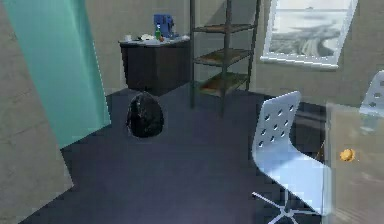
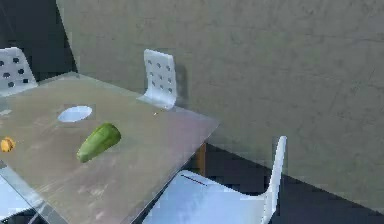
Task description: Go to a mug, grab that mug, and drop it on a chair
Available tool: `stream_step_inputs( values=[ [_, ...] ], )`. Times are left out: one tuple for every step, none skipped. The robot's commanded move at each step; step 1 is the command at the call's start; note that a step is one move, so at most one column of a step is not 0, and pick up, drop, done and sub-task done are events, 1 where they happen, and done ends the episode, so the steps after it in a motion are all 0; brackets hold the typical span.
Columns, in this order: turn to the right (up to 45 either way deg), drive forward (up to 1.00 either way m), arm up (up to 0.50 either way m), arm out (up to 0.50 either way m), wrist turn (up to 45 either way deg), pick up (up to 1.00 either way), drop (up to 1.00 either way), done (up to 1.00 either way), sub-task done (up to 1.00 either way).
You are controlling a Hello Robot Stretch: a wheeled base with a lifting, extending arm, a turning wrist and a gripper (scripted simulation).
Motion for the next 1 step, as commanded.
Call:
stream_step_inputs(
  values=[
    [0.0, 1.00, 0.00, 0.00, 0.0, 0.00, 0.00, 0.00, 0.00]
  ],
)
